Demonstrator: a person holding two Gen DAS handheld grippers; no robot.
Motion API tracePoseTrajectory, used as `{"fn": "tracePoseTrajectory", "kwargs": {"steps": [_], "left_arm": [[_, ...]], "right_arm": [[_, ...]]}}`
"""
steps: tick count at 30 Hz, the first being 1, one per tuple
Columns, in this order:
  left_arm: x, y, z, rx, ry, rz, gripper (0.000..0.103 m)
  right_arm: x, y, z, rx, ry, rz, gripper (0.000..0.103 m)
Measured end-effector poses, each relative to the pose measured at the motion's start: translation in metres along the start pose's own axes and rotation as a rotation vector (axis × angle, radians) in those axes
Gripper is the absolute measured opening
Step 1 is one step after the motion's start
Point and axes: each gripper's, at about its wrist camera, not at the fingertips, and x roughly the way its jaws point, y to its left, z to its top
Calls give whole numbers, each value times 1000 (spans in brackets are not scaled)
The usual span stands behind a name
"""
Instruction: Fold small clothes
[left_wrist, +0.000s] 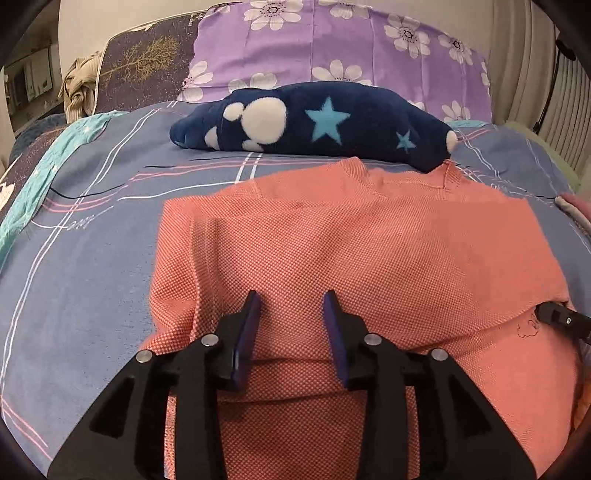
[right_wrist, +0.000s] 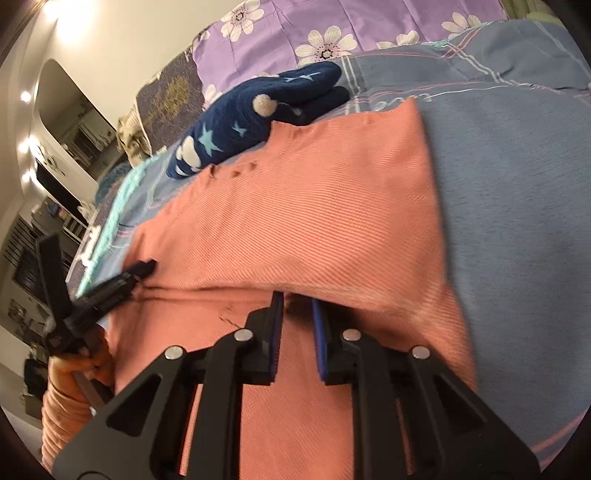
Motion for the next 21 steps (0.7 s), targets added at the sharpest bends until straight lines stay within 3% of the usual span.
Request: {"fn": "tracePoseTrajectory", "kwargs": {"steps": [8, 11, 13, 15, 18, 20, 21], "left_arm": [[0, -3, 1, 12, -4, -12, 45], [-1, -5, 0, 18, -4, -16, 48], [-1, -5, -1, 21, -4, -20, 50], [-1, -7, -1, 27, -4, -21, 52], [-1, -8, -1, 34, -5, -18, 54], [-2, -7, -1, 31, -6, -22, 54], [-2, -6, -1, 28, -7, -27, 54]], "right_arm": [[-42, -28, -9, 35, 18, -102, 14], [-57, -16, -9, -33, -27, -162, 14], [-67, -3, -3, -85, -78, -164, 19], [-72, 10, 7, -123, -132, -137, 38], [-53, 17, 20, -158, -121, -126, 43], [-23, 6, 22, -177, -48, -270, 41], [-7, -8, 19, -166, 5, -357, 36]]}}
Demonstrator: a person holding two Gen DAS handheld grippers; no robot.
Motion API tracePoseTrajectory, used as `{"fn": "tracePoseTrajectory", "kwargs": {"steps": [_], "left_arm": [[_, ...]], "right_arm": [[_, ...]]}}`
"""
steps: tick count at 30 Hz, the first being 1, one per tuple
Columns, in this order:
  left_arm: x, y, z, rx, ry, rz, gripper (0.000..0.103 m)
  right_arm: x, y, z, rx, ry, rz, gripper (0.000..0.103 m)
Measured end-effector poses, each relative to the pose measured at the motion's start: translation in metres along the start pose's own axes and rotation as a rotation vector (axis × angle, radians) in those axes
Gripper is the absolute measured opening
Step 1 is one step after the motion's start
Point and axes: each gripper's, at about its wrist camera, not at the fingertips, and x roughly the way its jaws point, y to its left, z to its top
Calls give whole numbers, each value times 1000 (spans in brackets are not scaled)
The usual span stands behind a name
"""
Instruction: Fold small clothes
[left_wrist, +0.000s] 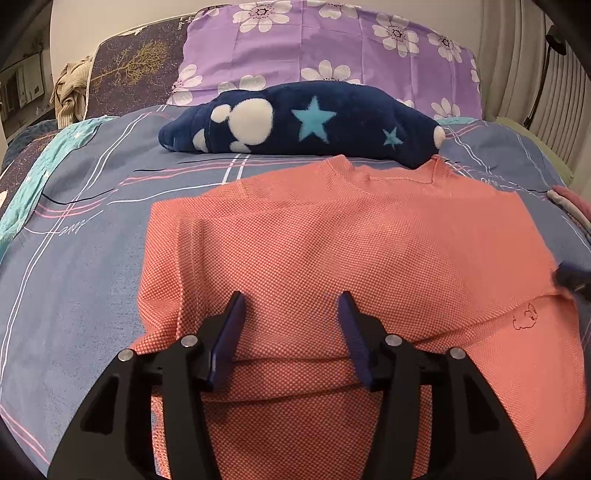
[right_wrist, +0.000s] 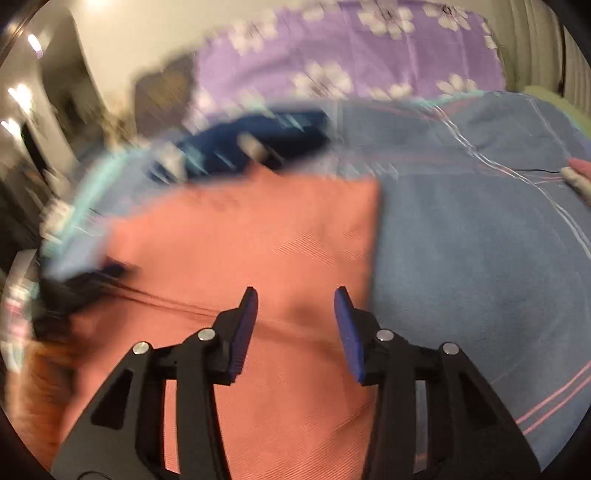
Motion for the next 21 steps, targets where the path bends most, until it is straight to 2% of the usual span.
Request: {"fn": "tracePoseTrajectory", "kwargs": {"steps": [2, 5, 8, 10, 11, 13, 14, 15, 16, 17, 18, 19, 20, 21], "left_arm": [[0, 1, 0, -2, -1, -9, 57], [1, -1, 0, 7, 3, -10, 59], [1, -5, 0, 21, 4, 1, 61], [1, -4, -1, 19, 4, -1, 61], [1, -4, -1, 17, 4, -3, 61], [1, -4, -1, 16, 3, -4, 61], [1, -4, -1, 16, 3, -4, 61], [1, -4, -1, 16, 3, -5, 61], [1, -3, -1, 14, 3, -7, 61], [0, -3, -1, 13, 3, -11, 61], [0, -3, -1, 12, 2, -14, 62], [1, -3, -1, 12, 4, -16, 62], [0, -3, -1, 12, 4, -18, 62], [1, -3, -1, 12, 5, -20, 63]], "right_arm": [[0, -12, -5, 32, -25, 47, 36], [-18, -18, 1, 48, -44, -1, 29], [-30, -29, 22, 94, -101, 54, 27], [-26, -32, 40, 104, -125, 90, 22], [-22, -31, 49, 109, -125, 117, 18], [-4, -28, 65, 118, -103, 163, 17], [10, -26, 72, 98, -81, 146, 17], [18, -19, 74, 71, -68, 94, 17], [40, -15, 73, 5, -28, -49, 17], [55, -12, 69, -56, -28, -107, 17], [56, -8, 65, -98, -73, -129, 21], [55, -5, 63, -123, -80, -160, 23], [54, -1, 63, -126, -82, -210, 31], [55, 0, 61, -124, -84, -239, 34]]}}
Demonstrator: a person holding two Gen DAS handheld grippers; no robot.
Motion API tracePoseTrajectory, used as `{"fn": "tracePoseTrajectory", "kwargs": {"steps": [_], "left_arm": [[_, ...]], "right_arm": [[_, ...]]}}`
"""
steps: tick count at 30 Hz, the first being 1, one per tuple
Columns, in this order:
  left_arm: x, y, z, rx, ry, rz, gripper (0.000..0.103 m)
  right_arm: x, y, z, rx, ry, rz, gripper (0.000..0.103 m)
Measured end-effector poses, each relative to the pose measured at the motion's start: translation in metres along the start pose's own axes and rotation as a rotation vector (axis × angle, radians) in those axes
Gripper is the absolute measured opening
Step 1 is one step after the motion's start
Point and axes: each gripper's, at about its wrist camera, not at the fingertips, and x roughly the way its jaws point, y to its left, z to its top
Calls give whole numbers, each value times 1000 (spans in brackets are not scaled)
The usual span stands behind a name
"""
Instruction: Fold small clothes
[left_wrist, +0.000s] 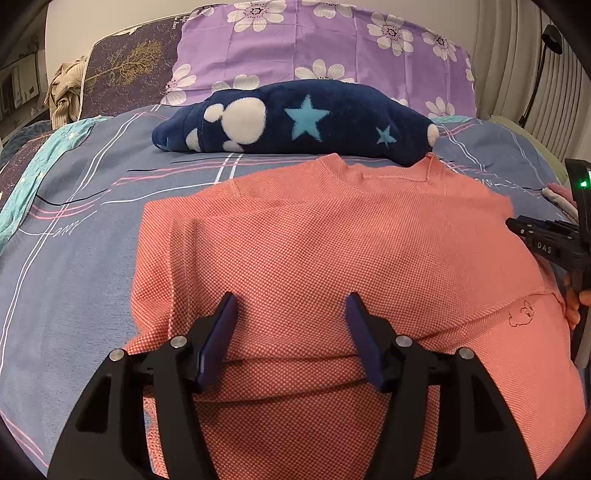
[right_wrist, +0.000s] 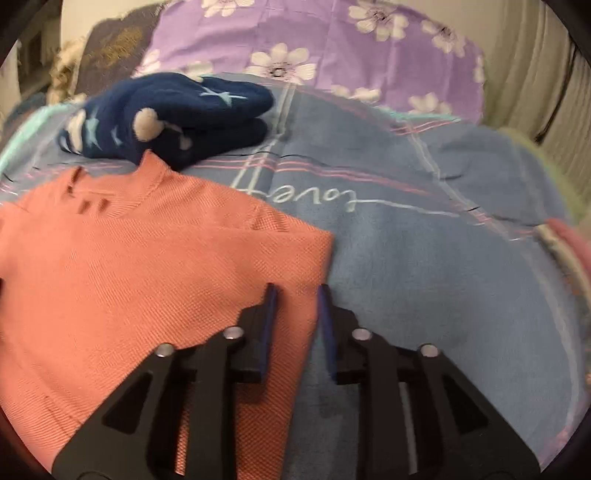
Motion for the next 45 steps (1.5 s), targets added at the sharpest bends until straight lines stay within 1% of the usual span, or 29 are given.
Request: {"fn": "tracePoseTrajectory", "kwargs": {"steps": [1, 2, 4, 6, 7, 9, 10, 12, 13, 14, 17, 19, 20, 23, 25, 27, 29, 30, 32, 33, 35, 36, 38, 40, 42, 44, 45], "left_arm": [[0, 0, 0, 1, 1, -1, 64], [0, -1, 0, 3, 1, 0, 64], [-1, -1, 0, 4, -2, 1, 64], [-6, 2, 0, -13, -19, -14, 65], [-15, 8, -1, -38, -35, -22, 67], [-37, 19, -6, -71, -64, -33, 69], [-46, 21, -9, -65, -70, -47, 71], [-66, 26, -19, -34, -73, -58, 72], [-77, 28, -28, -12, -66, -61, 72], [-84, 30, -38, 6, -50, -66, 72], [-98, 35, -74, 37, 26, -79, 72], [-104, 38, -100, 34, 70, -99, 72], [-108, 40, -112, 26, 79, -114, 72], [-125, 41, -135, 21, 56, -135, 72], [-133, 41, -145, 9, 57, -167, 72], [-140, 39, -153, 6, 64, -202, 68], [-149, 37, -165, 12, 62, -214, 59], [-152, 37, -168, 14, 61, -218, 57], [-161, 38, -177, 5, 62, -245, 46], [-165, 40, -181, -5, 65, -266, 43], [-174, 42, -190, -36, 75, -313, 32], [-178, 43, -196, -49, 80, -337, 31], [-186, 41, -206, -52, 81, -359, 31], [-195, 36, -217, -44, 85, -376, 31], [-199, 36, -223, -44, 86, -378, 31], [-198, 36, -225, -61, 84, -387, 37], [-197, 37, -225, -76, 85, -400, 39]], "right_arm": [[0, 0, 0, -4, -4, -4, 34], [0, -3, 0, 7, -4, 9, 35], [-3, -16, -3, 67, -7, 40, 41], [-20, -35, -14, 154, -24, 48, 42], [-34, -43, -26, 176, -33, 72, 42], [-59, -46, -47, 154, -37, 141, 42], [-75, -49, -64, 122, -39, 188, 42], [-97, -50, -91, 78, -36, 239, 41], [-106, -49, -102, 68, -31, 258, 42], [-117, -51, -119, 71, -20, 298, 42], [-129, -60, -152, 139, 22, 405, 42], [-137, -65, -167, 174, 13, 436, 42], [-141, -66, -171, 184, 11, 448, 41], [-153, -67, -185, 219, 28, 523, 38], [-156, -66, -188, 212, 35, 539, 38], [-166, -63, -198, 198, 39, 567, 38], [-172, -62, -206, 193, 41, 582, 38], [-178, -62, -214, 191, 42, 587, 38], [-187, -65, -226, 198, 46, 603, 38], [-193, -67, -234, 207, 52, 615, 38], [-201, -70, -244, 218, 62, 637, 38], [-207, -71, -251, 224, 71, 650, 38], [-217, -73, -262, 234, 90, 681, 38], [-226, -74, -272, 244, 114, 714, 38], [-231, -73, -280, 256, 137, 734, 38], [-232, -72, -282, 266, 146, 758, 40], [-231, -71, -282, 273, 149, 769, 42]]}}
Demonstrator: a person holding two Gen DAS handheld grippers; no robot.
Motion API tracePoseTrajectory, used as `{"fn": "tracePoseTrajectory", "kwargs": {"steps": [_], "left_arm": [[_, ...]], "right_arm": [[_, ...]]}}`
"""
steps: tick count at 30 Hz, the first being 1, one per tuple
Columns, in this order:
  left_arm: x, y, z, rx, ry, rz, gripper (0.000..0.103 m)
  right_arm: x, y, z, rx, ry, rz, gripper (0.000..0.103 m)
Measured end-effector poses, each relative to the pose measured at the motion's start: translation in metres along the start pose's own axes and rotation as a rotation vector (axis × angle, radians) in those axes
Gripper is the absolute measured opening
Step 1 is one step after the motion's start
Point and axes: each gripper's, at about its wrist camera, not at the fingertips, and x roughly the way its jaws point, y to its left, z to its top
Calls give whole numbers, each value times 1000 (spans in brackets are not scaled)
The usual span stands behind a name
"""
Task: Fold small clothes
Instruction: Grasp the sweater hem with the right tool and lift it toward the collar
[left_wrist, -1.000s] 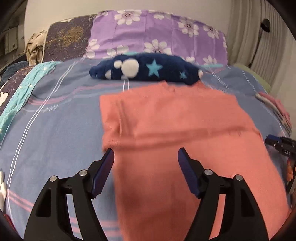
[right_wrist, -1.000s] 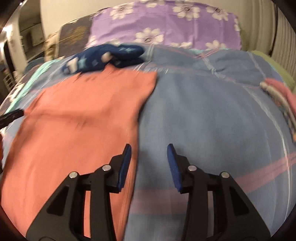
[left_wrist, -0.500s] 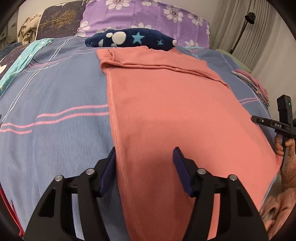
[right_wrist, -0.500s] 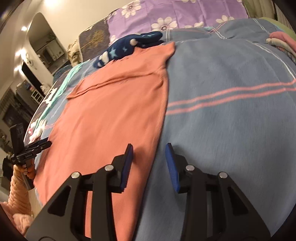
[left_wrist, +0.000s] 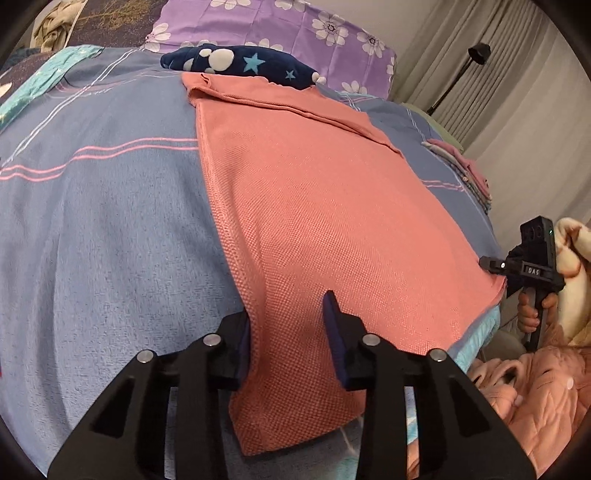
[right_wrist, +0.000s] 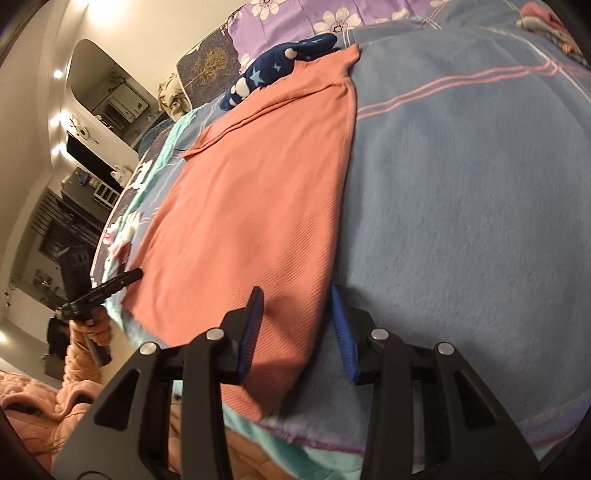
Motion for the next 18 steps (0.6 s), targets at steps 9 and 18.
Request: {"fn": "tracePoseTrajectory", "kwargs": {"steps": [9, 18], "left_arm": [[-4, -6, 2, 0, -9, 52, 12], [1, -3, 4, -22, -12, 13, 6]], "right_arm": [[-3, 4, -5, 9, 37, 2, 39], [11, -3, 14, 60, -3, 96, 4]]}}
